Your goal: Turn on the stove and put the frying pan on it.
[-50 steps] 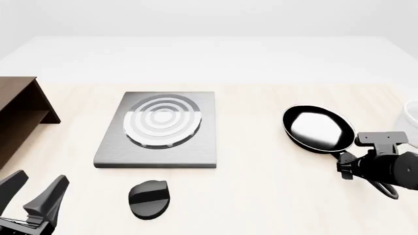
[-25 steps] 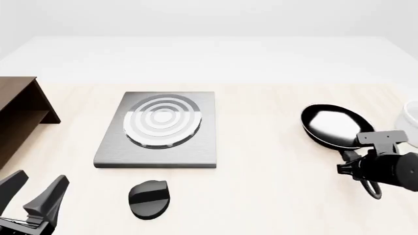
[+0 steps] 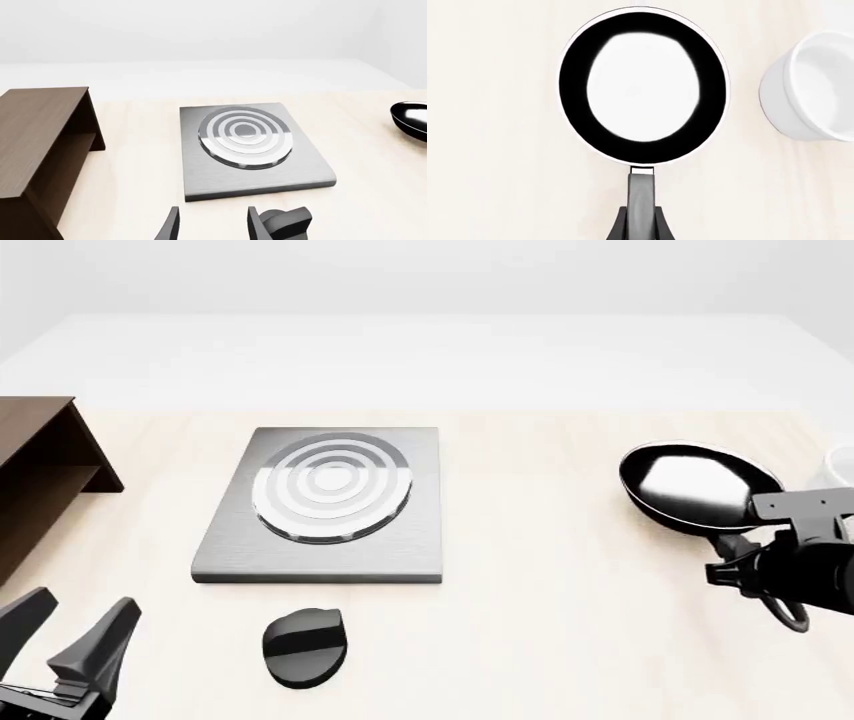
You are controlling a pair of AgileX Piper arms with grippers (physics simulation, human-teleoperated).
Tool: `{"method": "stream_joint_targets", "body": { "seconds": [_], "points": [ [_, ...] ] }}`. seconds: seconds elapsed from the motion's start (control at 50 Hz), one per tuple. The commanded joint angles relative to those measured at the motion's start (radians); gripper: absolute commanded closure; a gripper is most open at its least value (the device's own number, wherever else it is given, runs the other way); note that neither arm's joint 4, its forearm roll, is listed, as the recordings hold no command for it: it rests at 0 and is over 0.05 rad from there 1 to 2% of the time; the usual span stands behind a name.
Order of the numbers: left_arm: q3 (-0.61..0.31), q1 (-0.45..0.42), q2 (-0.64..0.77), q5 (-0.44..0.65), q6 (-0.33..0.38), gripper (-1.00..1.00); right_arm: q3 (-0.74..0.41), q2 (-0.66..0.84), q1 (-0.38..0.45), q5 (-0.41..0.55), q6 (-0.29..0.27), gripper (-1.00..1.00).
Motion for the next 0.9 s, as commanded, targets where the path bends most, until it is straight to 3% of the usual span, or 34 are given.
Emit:
{"method": "stream_joint_targets", "body": {
  "seconds": [0.02,0.56,0.9],
  "points": [
    [0.001,0.003,0.000,0.000,-0.004,-1.00,-0.021,-0.087,0.009,0.051,0.000,1.00],
    [0.001,0.004,0.000,0.000,0.001,-1.00,-0.057,-0.367,0.134,0.285,0.018,1.00],
    [0.001,0.005,0.000,0.000,0.002,-1.00,-0.089,-0.479,0.213,0.382,0.033,1.00]
  ]
}}
